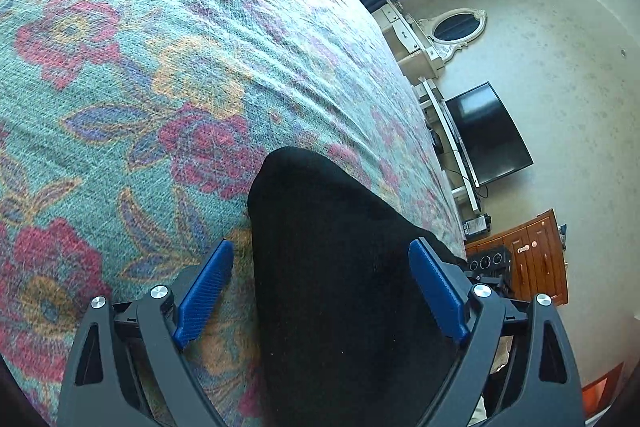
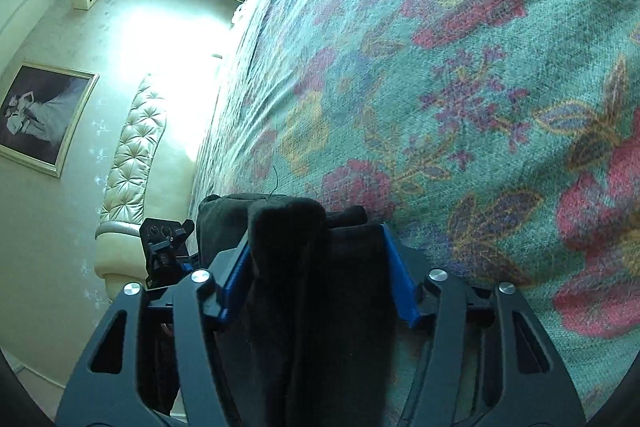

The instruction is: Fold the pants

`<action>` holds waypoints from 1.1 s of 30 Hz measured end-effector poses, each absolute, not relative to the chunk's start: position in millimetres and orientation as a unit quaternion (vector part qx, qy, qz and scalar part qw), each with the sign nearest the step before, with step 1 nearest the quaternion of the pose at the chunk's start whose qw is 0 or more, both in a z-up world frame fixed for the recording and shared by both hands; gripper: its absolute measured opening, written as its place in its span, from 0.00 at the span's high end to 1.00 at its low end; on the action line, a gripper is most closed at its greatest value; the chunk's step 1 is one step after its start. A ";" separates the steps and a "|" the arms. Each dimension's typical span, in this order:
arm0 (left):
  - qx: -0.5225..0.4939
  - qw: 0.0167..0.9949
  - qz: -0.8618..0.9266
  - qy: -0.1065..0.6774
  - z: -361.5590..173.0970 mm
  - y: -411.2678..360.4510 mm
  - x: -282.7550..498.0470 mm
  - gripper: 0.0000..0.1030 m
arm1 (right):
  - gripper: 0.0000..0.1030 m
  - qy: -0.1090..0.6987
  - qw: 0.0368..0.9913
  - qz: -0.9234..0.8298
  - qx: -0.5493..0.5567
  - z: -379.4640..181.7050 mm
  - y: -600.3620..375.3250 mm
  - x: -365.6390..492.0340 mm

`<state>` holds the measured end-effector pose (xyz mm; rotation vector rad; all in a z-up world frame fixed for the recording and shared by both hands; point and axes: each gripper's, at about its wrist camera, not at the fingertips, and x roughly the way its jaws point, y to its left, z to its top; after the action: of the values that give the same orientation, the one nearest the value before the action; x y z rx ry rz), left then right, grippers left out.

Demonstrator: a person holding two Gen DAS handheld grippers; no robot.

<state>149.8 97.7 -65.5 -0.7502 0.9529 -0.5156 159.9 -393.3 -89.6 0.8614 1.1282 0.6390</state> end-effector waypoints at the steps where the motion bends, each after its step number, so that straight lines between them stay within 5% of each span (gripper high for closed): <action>1: -0.349 0.792 -0.238 0.442 -65.4 96.2 151.0 0.14 | 0.54 0.509 0.709 0.288 0.393 -92.2 -395.5 159.8; 9: -0.324 0.802 -0.221 0.451 -59.8 80.1 159.6 0.15 | 0.62 0.500 0.716 0.282 0.397 -98.3 -399.8 150.4; 11: -0.277 0.814 -0.199 0.470 -59.8 68.3 166.7 0.41 | 0.62 0.499 0.718 0.280 0.396 -96.4 -401.8 145.6; 16: -0.257 0.821 -0.176 0.479 -60.3 62.6 167.3 0.61 | 0.64 0.493 0.729 0.268 0.392 -92.2 -397.3 137.6; 33: -0.224 0.869 -0.155 0.414 -19.1 95.5 160.4 0.74 | 0.70 0.467 0.752 0.291 0.362 -44.2 -328.2 159.0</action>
<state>160.4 95.5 -19.1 -0.4690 0.8654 -0.3239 159.0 -328.2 -44.2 0.7915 1.0202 0.6349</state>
